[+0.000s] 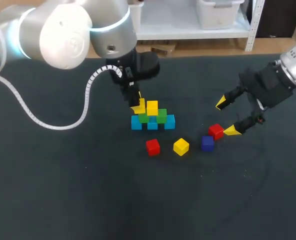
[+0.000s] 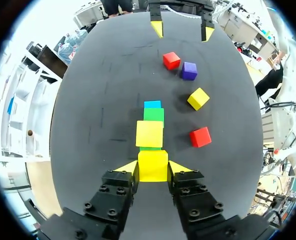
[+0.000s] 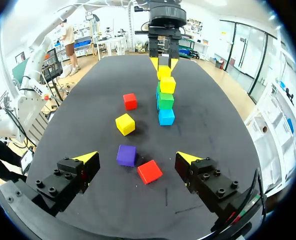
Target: Place the blue cubes, place green cubes on the blue cubes, place the yellow cubes on the green cubes, then place the red cubes on the yellow cubes, and place purple cube on the red cubes.
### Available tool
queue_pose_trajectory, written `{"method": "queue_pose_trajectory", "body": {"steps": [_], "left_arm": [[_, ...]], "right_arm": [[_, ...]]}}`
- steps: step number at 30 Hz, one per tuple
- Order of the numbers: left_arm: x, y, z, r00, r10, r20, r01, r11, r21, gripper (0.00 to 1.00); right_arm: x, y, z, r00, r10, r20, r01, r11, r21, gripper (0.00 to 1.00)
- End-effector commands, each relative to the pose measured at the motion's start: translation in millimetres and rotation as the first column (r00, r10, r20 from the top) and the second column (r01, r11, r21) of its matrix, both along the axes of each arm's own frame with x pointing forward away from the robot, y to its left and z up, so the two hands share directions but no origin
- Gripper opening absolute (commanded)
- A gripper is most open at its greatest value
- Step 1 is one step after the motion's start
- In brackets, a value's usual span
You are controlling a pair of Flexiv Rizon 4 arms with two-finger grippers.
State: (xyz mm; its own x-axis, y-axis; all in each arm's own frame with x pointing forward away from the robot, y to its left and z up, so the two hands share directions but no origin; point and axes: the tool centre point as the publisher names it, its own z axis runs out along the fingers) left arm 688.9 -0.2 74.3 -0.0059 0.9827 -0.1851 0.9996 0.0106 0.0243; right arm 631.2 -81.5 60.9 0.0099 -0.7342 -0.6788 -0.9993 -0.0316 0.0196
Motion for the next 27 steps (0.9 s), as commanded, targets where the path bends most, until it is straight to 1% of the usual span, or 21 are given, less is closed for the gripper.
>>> {"method": "queue_pose_trajectory", "body": {"steps": [1,27], "left_arm": [[3.8,-0.3,0.1,1.000,-0.003,-0.009,0.003,1.000,0.006,0.00],[3.7,-3.0,-6.0,1.000,-0.016,-0.024,0.016,1.000,0.004,0.00]], "right_arm": [[0.8,0.2,-0.7,1.000,0.001,0.000,-0.001,1.000,0.002,1.00],[0.8,0.2,-0.7,1.000,0.001,0.000,-0.001,1.000,0.002,1.00]]}}
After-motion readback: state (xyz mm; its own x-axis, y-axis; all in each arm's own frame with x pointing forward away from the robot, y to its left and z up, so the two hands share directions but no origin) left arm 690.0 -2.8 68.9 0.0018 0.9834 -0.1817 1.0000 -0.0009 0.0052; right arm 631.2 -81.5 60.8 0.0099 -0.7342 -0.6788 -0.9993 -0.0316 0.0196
